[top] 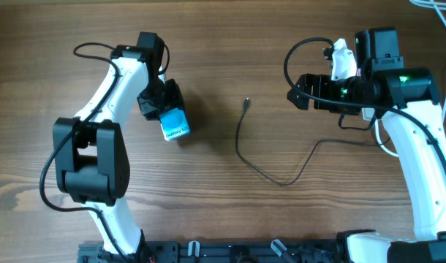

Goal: Plug charger to phone and switch on socket
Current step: 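Grasp the Galaxy phone by its bottom edge with the left gripper, then lift the phone and tilt it upright with the left gripper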

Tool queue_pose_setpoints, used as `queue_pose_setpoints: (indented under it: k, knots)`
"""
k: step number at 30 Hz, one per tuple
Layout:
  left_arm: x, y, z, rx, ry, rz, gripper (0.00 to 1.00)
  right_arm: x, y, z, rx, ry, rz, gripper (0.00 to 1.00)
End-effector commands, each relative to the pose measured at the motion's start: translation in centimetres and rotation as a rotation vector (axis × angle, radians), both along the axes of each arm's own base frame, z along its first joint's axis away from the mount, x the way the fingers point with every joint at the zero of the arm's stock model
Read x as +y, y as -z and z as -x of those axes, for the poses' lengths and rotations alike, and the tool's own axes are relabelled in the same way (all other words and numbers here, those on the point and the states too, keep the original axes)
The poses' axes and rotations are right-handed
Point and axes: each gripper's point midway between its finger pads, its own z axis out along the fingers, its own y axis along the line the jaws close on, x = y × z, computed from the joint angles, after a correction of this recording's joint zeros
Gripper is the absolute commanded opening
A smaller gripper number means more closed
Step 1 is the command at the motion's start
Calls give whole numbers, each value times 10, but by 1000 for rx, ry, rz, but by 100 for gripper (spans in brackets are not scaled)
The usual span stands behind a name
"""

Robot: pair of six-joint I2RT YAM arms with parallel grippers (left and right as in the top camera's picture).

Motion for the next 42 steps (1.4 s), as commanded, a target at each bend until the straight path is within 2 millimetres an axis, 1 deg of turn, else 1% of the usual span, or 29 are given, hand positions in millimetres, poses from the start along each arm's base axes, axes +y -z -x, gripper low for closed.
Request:
queue_pose_setpoints:
  k: [1, 3, 6, 10, 12, 15, 20, 25, 27, 29, 34, 37, 40, 42]
  knots:
    - [-22, -24, -6, -38, -7, 136, 32, -1, 1, -3, -7, -13, 15, 100]
    - [-27, -25, -5, -34, -6, 166, 29, -1, 1, -3, -7, -13, 15, 100]
    - [-32, -27, -4, -28, -11, 193, 22, -1, 1, -3, -7, -13, 15, 100]
    - [-33, -27, -4, -23, -26, 204, 19, -1, 1, -3, -7, -13, 15, 100]
    - [-40, -30, -3, -17, -25, 244, 18, -1, 1, -3, -7, -13, 15, 100]
    - [-49, -34, -1, -8, -23, 300, 13, -1, 1, -3, -7, -13, 15, 100]
    - [-71, -47, 2, 13, -18, 452, 4, -1, 1, -3, -7, -13, 15, 99]
    - [-93, -70, 5, 42, -20, 650, 4, -1, 1, -3, -7, -13, 15, 100]
    - [-101, -84, 6, 56, -27, 759, 4, -1, 1, -3, -7, -13, 15, 100]
    - [-107, -100, 5, 98, -79, 867, 4, -1, 1, -3, -7, -13, 15, 100]
    - [-112, -129, 4, 243, -245, 1040, 4, -1, 1, -3, -7, -12, 15, 100]
    - [-114, -143, 4, 322, -309, 1113, 4, -1, 1, -3, -7, -13, 15, 100]
    - [-117, -154, 5, 405, -366, 1166, 4, -1, 1, -3, -7, -13, 15, 100]
    - [-117, -157, 5, 440, -395, 1173, 4, -1, 1, -3, -7, -13, 15, 100]
